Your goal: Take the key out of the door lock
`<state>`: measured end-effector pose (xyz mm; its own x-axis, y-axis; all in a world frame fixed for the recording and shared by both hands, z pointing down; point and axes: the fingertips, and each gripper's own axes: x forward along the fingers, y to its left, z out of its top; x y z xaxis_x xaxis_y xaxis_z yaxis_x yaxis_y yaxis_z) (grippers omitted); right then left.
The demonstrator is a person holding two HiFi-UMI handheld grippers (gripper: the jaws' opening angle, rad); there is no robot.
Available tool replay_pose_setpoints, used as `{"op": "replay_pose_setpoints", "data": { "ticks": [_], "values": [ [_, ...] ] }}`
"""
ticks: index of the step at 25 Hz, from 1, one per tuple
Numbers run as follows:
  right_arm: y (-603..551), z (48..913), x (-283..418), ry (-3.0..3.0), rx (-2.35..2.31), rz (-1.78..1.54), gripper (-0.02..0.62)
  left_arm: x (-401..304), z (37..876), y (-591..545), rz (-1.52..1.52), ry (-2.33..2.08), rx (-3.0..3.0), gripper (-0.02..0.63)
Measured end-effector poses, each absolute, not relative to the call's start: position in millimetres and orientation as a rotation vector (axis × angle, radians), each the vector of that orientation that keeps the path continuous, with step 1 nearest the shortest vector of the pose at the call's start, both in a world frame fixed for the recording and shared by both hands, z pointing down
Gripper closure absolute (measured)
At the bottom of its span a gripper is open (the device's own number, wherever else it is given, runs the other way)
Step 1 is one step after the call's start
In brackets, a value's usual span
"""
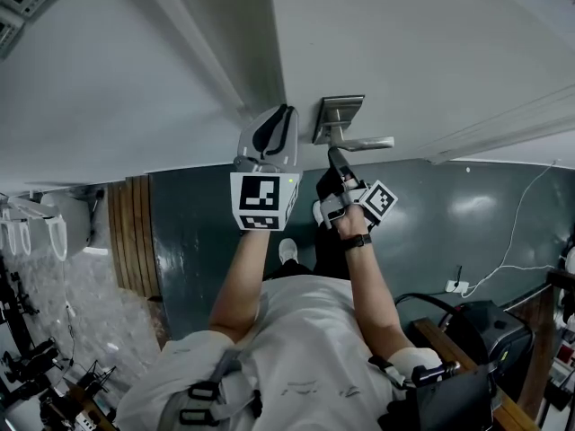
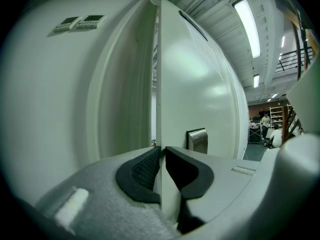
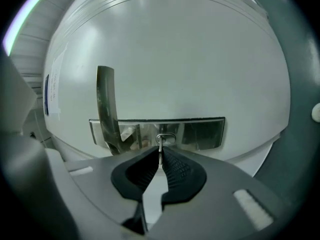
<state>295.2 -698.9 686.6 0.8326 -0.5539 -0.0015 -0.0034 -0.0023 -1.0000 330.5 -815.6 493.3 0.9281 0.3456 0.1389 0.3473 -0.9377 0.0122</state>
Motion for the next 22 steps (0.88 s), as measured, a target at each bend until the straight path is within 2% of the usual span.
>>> {"op": "replay_pose_setpoints", "data": {
  "ticks": [12,22],
  "values": [
    [-671,676,237,0.435,-1.594,-0.462,0.567,333,494,-812,-0.214,-0.590,-3.069,0.566],
    [-647,564,188,0.562,-2.045,-0.267,0.566,265,466,-812,-0.109,-0.720,-3.116,0.565]
  ]
}}
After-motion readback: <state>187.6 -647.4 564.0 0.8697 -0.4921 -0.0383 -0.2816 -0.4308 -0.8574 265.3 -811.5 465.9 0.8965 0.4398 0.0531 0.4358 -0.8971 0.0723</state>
